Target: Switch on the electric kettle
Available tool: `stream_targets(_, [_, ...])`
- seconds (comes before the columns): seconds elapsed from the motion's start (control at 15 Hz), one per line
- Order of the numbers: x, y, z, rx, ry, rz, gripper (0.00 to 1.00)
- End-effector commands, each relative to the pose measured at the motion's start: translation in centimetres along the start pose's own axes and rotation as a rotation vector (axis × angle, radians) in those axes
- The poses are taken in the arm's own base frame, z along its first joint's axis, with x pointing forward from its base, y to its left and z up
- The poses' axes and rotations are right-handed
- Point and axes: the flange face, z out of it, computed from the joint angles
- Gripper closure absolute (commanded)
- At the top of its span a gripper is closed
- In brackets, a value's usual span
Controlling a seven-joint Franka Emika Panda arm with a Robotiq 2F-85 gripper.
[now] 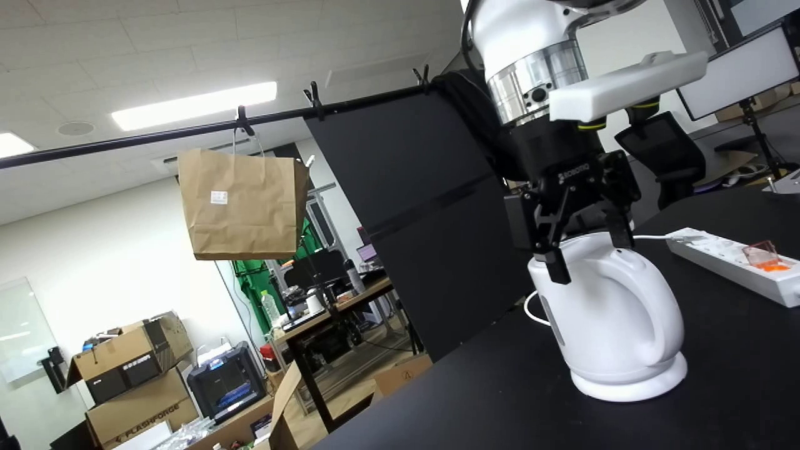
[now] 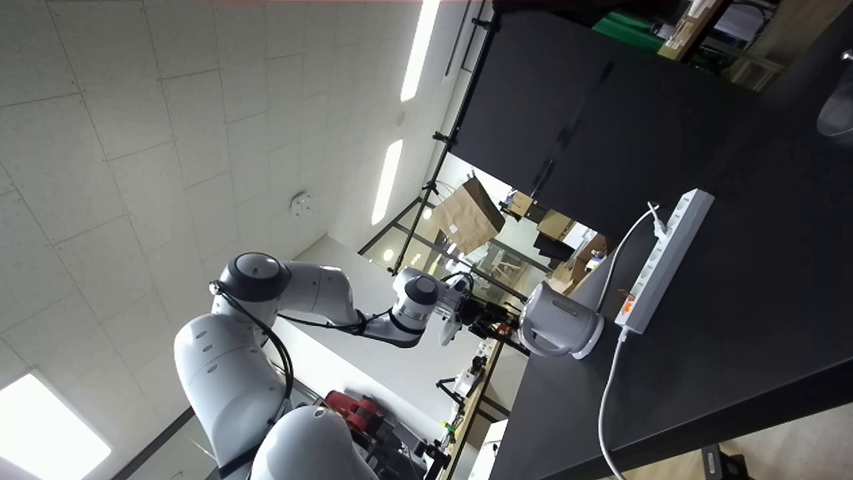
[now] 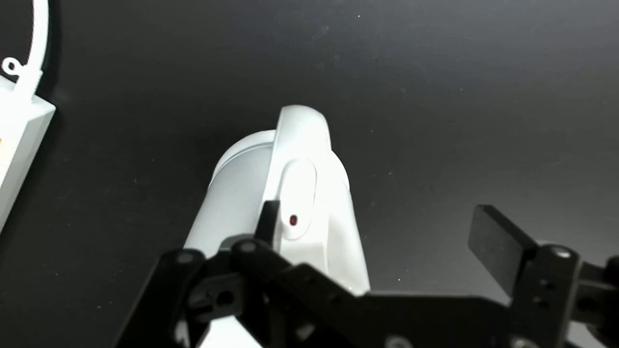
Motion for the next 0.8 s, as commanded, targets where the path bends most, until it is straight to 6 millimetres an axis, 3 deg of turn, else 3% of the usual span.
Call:
stream_targets(0.0, [1.2,0.2,0.5,-0.012,-0.015,0.013,0.0])
stream_targets(0.27, [1.4,0.3,0.7,-0.014,-0.022,0.014,0.0])
stream_targets(0.73, [1.3,-0.7,-0.5,-0.002,-0.007,-0.019,0.0])
